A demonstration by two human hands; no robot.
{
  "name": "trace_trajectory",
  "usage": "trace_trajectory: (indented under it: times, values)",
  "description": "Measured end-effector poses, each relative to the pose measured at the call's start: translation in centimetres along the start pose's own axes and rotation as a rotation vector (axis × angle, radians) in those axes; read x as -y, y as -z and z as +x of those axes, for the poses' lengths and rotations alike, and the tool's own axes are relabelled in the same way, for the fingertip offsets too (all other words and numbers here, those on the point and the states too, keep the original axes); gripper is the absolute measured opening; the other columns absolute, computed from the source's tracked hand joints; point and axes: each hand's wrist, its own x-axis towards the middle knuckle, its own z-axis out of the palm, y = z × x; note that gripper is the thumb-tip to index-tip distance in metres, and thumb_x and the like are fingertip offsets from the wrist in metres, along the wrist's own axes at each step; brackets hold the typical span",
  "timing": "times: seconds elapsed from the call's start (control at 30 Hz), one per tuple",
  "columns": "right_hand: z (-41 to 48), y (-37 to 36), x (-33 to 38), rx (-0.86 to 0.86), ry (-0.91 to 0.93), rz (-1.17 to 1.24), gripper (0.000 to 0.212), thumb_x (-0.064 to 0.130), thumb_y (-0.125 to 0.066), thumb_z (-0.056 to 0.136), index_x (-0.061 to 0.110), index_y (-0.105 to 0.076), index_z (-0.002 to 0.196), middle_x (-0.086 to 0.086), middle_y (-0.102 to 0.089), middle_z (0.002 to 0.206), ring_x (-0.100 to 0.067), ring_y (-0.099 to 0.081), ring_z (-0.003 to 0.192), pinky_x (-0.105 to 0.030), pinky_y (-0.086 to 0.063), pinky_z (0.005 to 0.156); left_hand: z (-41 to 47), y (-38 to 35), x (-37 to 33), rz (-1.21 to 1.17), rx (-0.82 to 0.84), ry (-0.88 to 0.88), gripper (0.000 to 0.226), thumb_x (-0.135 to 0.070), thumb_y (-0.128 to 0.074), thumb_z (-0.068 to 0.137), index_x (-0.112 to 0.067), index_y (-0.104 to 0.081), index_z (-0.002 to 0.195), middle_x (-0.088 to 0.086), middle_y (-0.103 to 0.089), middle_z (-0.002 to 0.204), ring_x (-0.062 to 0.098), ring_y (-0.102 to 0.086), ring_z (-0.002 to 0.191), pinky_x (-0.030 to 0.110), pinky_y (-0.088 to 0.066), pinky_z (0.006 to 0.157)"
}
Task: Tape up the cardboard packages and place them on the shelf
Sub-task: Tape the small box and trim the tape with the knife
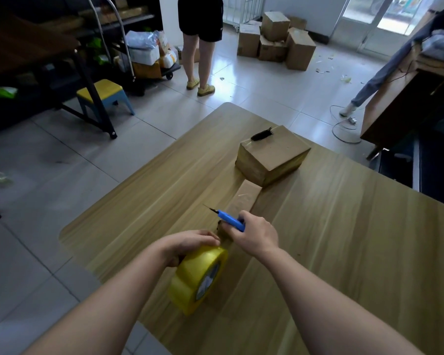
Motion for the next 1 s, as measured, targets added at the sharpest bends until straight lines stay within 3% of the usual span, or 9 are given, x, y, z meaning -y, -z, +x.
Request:
trace_trajectory:
  times: [0.07,0.2,0.27,0.4,0.6,0.73,0.83,0.9,1.0]
  values:
    - [-0.7,-0.2,-0.5,0.037,-0.003,0.014,0.037,0.066,-0.049,0.089,0.030,-0.054,0.092,0.007,-0.059,0.082,-0.012,-0.055,0.071,-0.026,-0.036,0.055,-0.4,0.7,0.1,0.040,0.064,0.010,0.034,-0.044,-0.062,0.088,-0.037,-0.056,0.121,0.006,-0.053,0.126,0.026,-0.057,0.111,0.042,-0.051,0.096]
    - [-1.6,-1.3,-1.7,0.166,-0.064,-0.063,0.036,0.062,-0.041,0.094,0.028,-0.052,0.093,0.003,-0.060,0.090,-0.019,-0.056,0.081,-0.031,-0.040,0.065,-1.9,1.8,-0.4,0.112,0.215,-0.023,0.030,-0.034,-0.055,0.095,-0.035,-0.057,0.125,0.002,-0.055,0.125,0.021,-0.060,0.107,0.032,-0.055,0.082]
    - [-2.0,-2.1,-2.3,0.259,-0.028,-0.116,0.034,0.061,-0.044,0.094,0.028,-0.050,0.098,0.004,-0.059,0.093,-0.015,-0.056,0.080,-0.029,-0.041,0.064,-2.3,2.4,-0.5,0.134,0.253,-0.036,0.033,-0.037,-0.056,0.093,-0.037,-0.055,0.126,0.003,-0.054,0.128,0.024,-0.059,0.111,0.034,-0.055,0.084]
    - [-2.2,-4.2,-2.4,0.355,0.006,-0.256,0.036,0.052,-0.050,0.095,0.021,-0.056,0.111,-0.003,-0.062,0.109,-0.021,-0.058,0.091,-0.031,-0.042,0.071,-2.4,2.7,-1.0,0.055,0.259,-0.070,0.033,-0.037,-0.056,0.092,-0.036,-0.056,0.125,0.005,-0.056,0.129,0.028,-0.061,0.111,0.039,-0.055,0.087]
    - [-2.2,-5.8,-2.6,0.367,0.088,-0.440,0.047,0.058,-0.062,0.086,0.022,-0.062,0.116,-0.005,-0.061,0.111,-0.026,-0.060,0.101,-0.035,-0.044,0.075,-2.0,2.5,-1.6,-0.060,0.197,-0.121,0.035,-0.040,-0.060,0.090,-0.032,-0.059,0.124,0.008,-0.060,0.125,0.028,-0.065,0.105,0.042,-0.056,0.084]
    - [-1.9,-5.0,-2.5,0.341,0.083,-0.285,0.039,0.052,-0.068,0.084,0.025,-0.064,0.112,0.000,-0.061,0.107,-0.021,-0.060,0.095,-0.032,-0.047,0.070,-2.4,2.3,-2.3,-0.109,0.146,-0.119,0.030,-0.038,-0.051,0.095,-0.030,-0.057,0.123,0.008,-0.059,0.122,0.026,-0.064,0.099,0.037,-0.057,0.076]
    - [-1.7,-3.2,-1.7,0.268,0.071,-0.012,0.013,0.036,-0.064,0.085,0.026,-0.068,0.093,0.005,-0.066,0.090,-0.016,-0.061,0.082,-0.031,-0.051,0.067,-2.7,2.6,-3.0,-0.150,0.117,-0.118,0.025,-0.039,-0.048,0.097,-0.031,-0.061,0.116,0.008,-0.062,0.115,0.024,-0.066,0.094,0.035,-0.057,0.071]
    - [-1.5,-2.0,-1.3,0.267,0.067,0.083,0.005,0.029,-0.065,0.082,0.026,-0.066,0.078,0.006,-0.066,0.077,-0.013,-0.061,0.072,-0.029,-0.052,0.063,-2.9,3.1,-3.6,-0.175,0.099,-0.139,0.025,-0.039,-0.049,0.096,-0.031,-0.063,0.114,0.008,-0.063,0.114,0.024,-0.066,0.092,0.037,-0.057,0.073]
    - [-1.4,-0.4,-0.6,0.290,0.040,0.259,0.008,0.029,-0.068,0.081,0.021,-0.068,0.080,0.001,-0.068,0.077,-0.013,-0.064,0.071,-0.028,-0.054,0.062,-3.2,3.9,-4.9,-0.196,0.074,-0.171,0.029,-0.042,-0.056,0.088,-0.032,-0.066,0.114,0.011,-0.061,0.122,0.029,-0.063,0.102,0.044,-0.055,0.082]
